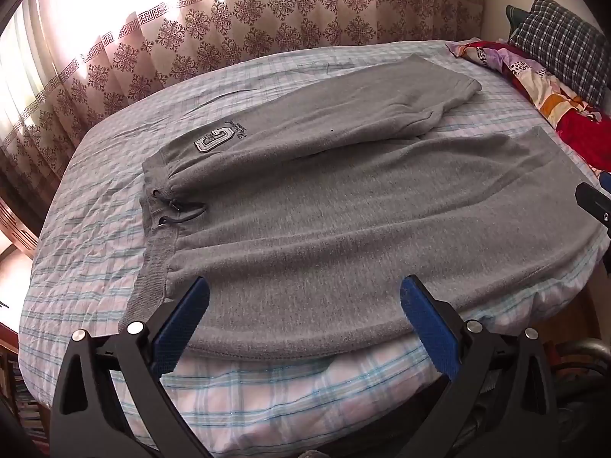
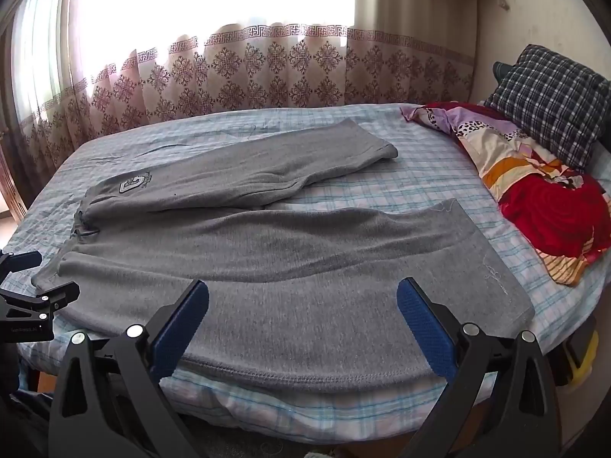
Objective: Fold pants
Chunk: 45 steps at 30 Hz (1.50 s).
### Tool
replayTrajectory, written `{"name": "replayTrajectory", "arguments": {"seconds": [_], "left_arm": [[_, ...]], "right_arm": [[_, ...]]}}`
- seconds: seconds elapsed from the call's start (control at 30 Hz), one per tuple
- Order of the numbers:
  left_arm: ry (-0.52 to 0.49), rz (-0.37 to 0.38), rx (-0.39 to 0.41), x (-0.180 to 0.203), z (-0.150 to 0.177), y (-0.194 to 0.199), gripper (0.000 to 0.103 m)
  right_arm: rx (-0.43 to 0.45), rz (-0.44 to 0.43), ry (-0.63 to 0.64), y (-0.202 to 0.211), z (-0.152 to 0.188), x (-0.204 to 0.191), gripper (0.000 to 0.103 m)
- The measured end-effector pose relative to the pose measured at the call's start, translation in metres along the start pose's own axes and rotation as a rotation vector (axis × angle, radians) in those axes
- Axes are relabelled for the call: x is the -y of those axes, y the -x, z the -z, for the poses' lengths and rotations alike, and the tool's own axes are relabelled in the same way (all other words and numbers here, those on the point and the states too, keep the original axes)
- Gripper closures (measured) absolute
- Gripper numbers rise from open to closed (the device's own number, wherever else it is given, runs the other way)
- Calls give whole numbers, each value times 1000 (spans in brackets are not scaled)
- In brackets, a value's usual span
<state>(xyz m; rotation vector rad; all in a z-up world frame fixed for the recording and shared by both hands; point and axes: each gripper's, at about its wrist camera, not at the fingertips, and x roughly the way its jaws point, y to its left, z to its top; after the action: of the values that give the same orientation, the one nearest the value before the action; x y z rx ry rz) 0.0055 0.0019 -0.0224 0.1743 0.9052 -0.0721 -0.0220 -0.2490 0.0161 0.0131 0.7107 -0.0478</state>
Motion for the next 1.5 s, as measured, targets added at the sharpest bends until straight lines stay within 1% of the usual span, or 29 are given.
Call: {"name": "replayTrajectory", "arguments": {"seconds": [0.23, 0.67, 0.93, 1.03, 1.13, 1.23, 1.3, 1.37, 1.43, 1.47, 1.5], "left_arm": [[-2, 1, -11, 1, 1, -4, 2], [5, 15, -58, -1, 6, -16, 2], [17, 21, -63, -2, 4, -19, 2], [5, 16, -67, 0, -2, -27, 2], [-21, 48, -92, 9, -6, -39, 2], [-48, 75, -131, 17, -4, -52, 2], [-51, 106, -179, 19, 2, -61, 2], [-38, 130, -214, 18, 8, -67, 2], [-14, 161, -248, 14, 14, -72, 2], [-3, 177, -265, 13, 17, -73, 2], [0, 187, -274, 11, 20, -74, 2]], "right_arm": [[-12, 0, -1, -3, 0, 1, 5], [-35, -6, 5, -7, 2, -2, 5], [-54, -8, -5, -13, 3, -1, 5], [-116, -22, -12, -24, 1, -4, 5], [-140, -29, 37, -37, 5, -18, 5], [-196, -48, 61, -47, 12, -23, 5], [-257, -56, 61, -57, 18, -21, 5], [-348, -50, 58, -70, 26, -17, 5], [-454, -92, 32, -84, 38, -14, 5], [-484, -98, 34, -87, 42, -13, 5], [-484, -120, 31, -86, 44, -13, 5]]}}
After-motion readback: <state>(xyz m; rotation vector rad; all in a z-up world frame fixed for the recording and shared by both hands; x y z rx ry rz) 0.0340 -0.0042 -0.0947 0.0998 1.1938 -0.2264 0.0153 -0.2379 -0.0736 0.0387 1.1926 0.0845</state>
